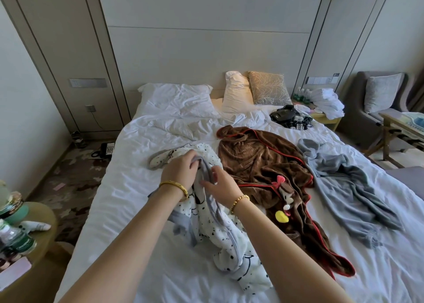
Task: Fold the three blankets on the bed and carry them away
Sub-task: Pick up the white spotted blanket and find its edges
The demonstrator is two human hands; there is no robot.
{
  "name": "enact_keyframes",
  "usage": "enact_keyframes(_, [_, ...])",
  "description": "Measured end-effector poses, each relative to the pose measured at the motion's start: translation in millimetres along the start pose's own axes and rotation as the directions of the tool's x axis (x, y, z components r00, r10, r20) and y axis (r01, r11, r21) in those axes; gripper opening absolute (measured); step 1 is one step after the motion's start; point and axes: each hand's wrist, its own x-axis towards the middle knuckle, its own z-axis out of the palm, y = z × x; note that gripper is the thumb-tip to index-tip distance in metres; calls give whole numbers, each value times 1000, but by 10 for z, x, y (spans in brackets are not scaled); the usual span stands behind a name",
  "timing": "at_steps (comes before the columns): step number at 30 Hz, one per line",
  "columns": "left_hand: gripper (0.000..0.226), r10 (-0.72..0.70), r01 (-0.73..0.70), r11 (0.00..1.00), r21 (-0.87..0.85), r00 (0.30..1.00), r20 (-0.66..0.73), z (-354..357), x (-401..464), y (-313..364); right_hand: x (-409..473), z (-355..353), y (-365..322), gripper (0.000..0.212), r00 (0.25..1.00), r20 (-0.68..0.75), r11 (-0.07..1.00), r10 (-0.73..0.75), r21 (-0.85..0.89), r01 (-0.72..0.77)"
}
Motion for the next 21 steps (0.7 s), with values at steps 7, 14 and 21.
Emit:
enact_keyframes(7, [22,-51,49,995,-83,998,-27,-66,-31,44,-80,16,106,27,991,-104,996,82,-25,-85])
enact_keyframes(14, [23,-343,332,911,-245,939,-5,22,-39,-308,-251,-15,468,17,971,-166,934,173,-284,-215])
enact_keyframes(21, [27,-554,459,774,-437,824,-117,50,-60,-469,-258,-74,633,27,913,-283,907,292,-222,-359])
